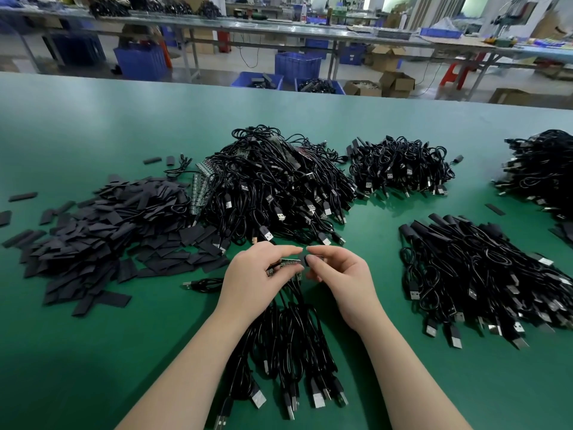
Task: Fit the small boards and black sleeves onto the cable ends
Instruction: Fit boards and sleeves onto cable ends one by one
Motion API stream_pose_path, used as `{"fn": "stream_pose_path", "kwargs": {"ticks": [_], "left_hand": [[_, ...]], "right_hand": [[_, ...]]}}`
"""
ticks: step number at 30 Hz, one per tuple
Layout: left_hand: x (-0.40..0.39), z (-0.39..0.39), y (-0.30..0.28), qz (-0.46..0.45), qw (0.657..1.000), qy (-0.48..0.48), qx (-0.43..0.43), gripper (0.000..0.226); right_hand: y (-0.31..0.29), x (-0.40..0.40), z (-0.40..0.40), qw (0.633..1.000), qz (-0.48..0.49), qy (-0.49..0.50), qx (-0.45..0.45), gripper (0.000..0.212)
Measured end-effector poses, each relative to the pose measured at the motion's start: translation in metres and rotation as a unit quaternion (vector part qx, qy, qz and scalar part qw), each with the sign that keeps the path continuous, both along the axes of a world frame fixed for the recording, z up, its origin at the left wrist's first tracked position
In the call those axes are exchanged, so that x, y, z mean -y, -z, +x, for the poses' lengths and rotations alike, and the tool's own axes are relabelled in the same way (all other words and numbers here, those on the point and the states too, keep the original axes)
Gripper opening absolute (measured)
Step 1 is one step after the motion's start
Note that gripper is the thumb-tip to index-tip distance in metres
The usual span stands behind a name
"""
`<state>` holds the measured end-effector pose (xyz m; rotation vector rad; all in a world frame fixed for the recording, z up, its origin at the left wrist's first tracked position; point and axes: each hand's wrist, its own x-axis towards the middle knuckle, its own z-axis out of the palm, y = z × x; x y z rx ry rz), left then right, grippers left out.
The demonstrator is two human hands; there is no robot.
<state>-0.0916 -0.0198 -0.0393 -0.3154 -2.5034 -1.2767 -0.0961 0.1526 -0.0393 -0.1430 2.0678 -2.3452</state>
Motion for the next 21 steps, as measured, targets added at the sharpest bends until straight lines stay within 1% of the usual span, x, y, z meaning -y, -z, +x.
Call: {"fn": "stream_pose_path", "kwargs": {"ticks": [9,19,21], "left_hand": [[0.0007,-0.001,-0.0002,-0.015,0.999,0.016,-0.023,0.019],[-0.0006,0.0014,-0.0019,-0.03,0.999,0.012,0.001,0.03],[-0.0008,0.0017,-0.0023,-0.027,1.0,0.012,0.001,0.028]], "right_hand": [[-0.0028,0.0,0.0012,1.0,0.006,-0.013,0.001,0.026],[-0.0049,0.0006,0.003,1.0,0.015,-0.01,0.001,0.024],[-0.0049,0.0018,0.0036,1.0,0.023,-0.007,-0.002,0.022]]}}
